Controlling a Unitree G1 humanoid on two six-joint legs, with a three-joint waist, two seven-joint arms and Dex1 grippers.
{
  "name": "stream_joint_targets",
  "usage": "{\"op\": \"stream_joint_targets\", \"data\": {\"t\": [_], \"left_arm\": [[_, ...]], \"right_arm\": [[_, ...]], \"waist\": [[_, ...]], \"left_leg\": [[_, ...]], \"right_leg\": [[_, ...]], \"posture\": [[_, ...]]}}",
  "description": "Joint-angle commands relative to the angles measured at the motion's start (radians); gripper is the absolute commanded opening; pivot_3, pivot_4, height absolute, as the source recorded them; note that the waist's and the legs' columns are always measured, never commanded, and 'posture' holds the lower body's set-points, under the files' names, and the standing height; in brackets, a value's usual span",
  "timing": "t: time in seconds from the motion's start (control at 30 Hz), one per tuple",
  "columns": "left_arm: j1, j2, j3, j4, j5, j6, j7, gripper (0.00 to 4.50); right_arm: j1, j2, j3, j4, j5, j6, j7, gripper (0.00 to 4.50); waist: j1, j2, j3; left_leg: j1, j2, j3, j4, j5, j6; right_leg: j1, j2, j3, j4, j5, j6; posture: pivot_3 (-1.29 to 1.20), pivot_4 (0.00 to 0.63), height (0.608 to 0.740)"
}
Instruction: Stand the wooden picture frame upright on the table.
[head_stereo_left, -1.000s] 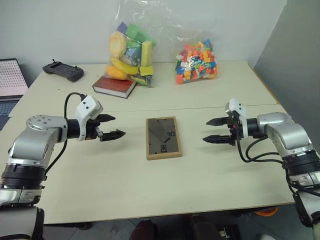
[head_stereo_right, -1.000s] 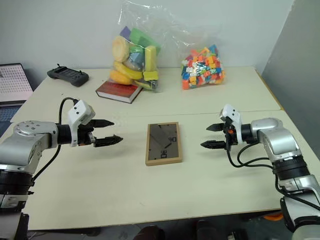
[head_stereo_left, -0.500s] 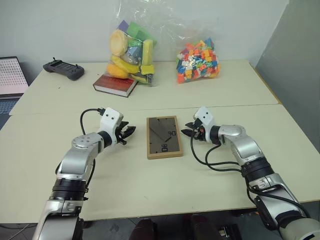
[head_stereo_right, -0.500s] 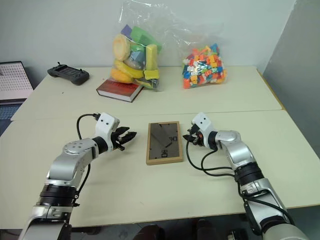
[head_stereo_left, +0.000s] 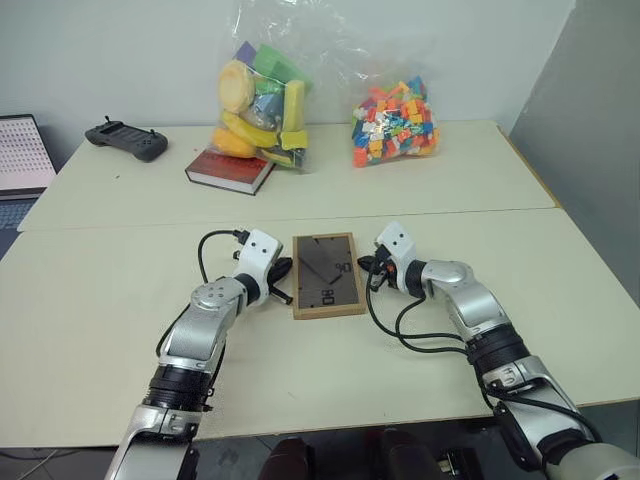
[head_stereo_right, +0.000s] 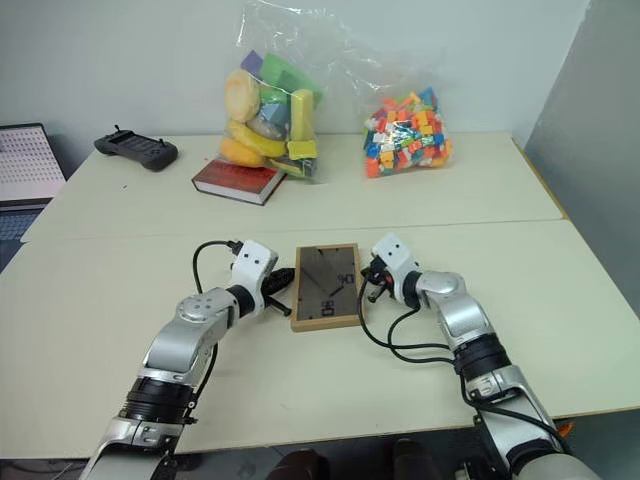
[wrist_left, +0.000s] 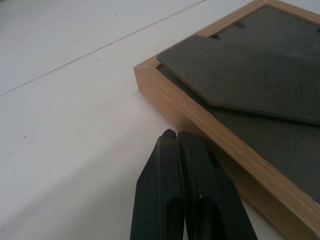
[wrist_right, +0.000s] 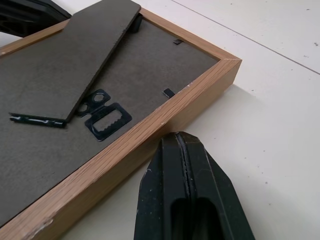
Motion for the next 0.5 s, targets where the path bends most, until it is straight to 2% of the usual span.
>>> {"op": "stream_joint_targets", "data": {"t": [0.03,0.27,0.4,0.5], "left_arm": [[0.052,0.040,-0.050,-0.181,-0.031,0.087,-0.081,0.02],[0.146,0.132,-0.081,-0.430,-0.093,0.280,-0.168,0.02],[0.216,0.249,-0.073,-0.532,-0.122,0.367,-0.233,0.02],[0.280,0.337,0.001,-0.579,-0.175,0.391,-0.289,0.02]], "right_arm": [[0.044,-0.014,0.012,-0.177,0.090,0.084,0.114,0.00],[0.122,-0.120,0.040,-0.350,0.124,0.190,0.214,0.00],[0.134,-0.187,0.041,-0.323,0.056,0.142,0.188,0.00],[0.142,-0.241,0.029,-0.310,0.024,0.109,0.178,0.00]], "waist": [[0.000,0.000,0.000],[0.001,0.000,0.000],[0.000,0.000,0.000],[0.001,0.000,0.000]], "left_leg": [[0.000,0.000,0.000,0.000,0.000,0.001],[0.000,0.000,-0.001,0.000,-0.002,0.004],[0.001,0.000,-0.001,0.000,-0.002,0.004],[0.001,0.000,-0.001,0.000,-0.002,0.004]], "right_leg": [[0.000,0.000,0.000,0.000,0.000,0.000],[0.001,0.000,0.000,-0.001,0.000,0.000],[0.001,0.000,0.000,0.000,0.000,0.000],[0.001,0.000,0.000,-0.001,0.000,0.000]], "posture": [[0.00,0.150,0.740],[0.00,0.150,0.740],[0.00,0.150,0.740],[0.00,0.150,0.740]]}}
